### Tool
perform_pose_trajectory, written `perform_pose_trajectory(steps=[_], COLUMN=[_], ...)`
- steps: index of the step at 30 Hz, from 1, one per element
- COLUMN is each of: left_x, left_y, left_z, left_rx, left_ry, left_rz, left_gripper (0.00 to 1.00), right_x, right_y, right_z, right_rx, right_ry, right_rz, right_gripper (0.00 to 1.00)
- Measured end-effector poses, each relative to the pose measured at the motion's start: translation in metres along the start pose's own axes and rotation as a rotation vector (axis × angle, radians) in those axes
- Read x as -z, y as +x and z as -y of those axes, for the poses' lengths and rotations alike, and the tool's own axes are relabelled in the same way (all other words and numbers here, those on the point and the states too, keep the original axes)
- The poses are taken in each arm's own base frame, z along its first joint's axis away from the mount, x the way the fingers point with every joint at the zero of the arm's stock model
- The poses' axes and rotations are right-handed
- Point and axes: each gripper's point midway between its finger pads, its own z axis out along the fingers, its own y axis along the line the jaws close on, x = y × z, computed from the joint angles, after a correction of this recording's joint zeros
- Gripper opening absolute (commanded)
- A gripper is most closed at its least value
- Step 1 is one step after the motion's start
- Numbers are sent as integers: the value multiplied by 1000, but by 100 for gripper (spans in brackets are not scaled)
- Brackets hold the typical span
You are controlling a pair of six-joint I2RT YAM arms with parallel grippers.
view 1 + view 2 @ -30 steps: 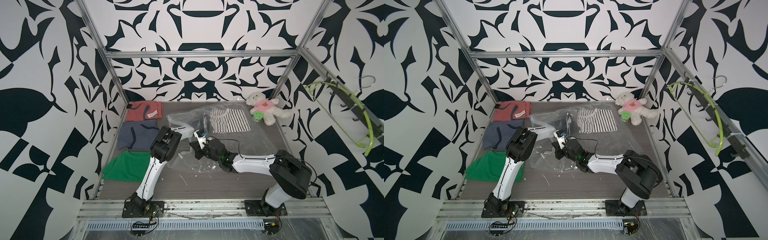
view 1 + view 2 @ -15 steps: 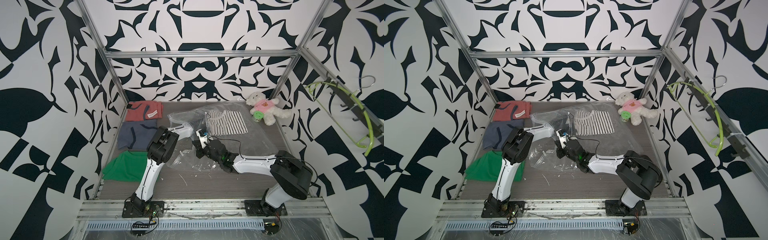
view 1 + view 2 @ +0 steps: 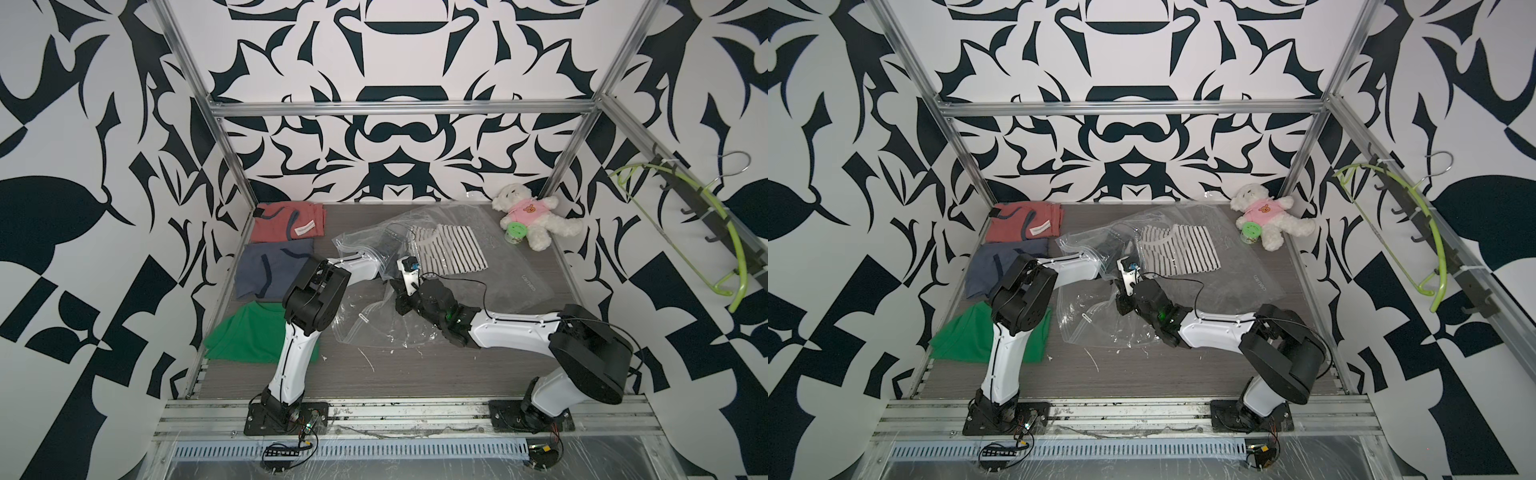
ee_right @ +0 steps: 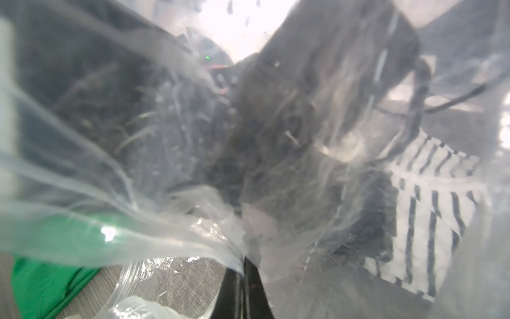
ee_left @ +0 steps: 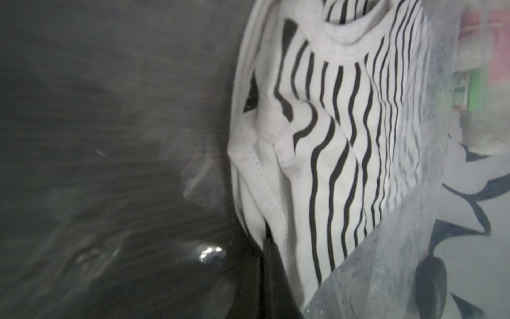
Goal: Take the tank top out of the vacuum bag
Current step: Take out the tank top from the vacuum bag.
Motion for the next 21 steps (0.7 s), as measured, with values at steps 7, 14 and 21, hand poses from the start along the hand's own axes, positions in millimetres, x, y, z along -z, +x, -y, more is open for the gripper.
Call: perform_pose_trajectory(steps=[7,14,21], left_x=[1,6,5], left_y=[-9,-8,-6], left_z=[-4,-7,-8], left_rx=[4,-18,-50], left_ry=[14,6,29], left_rz=[26,31,46], left_gripper=[0,0,0], right_x=[-1,7,22], right_y=[2,-5,-26], right_z=[10,18,14], right_rx=[-2,-13,-35], right_ry=[53,82,55], right_rz=[-3,22,71], right_gripper=[0,0,0])
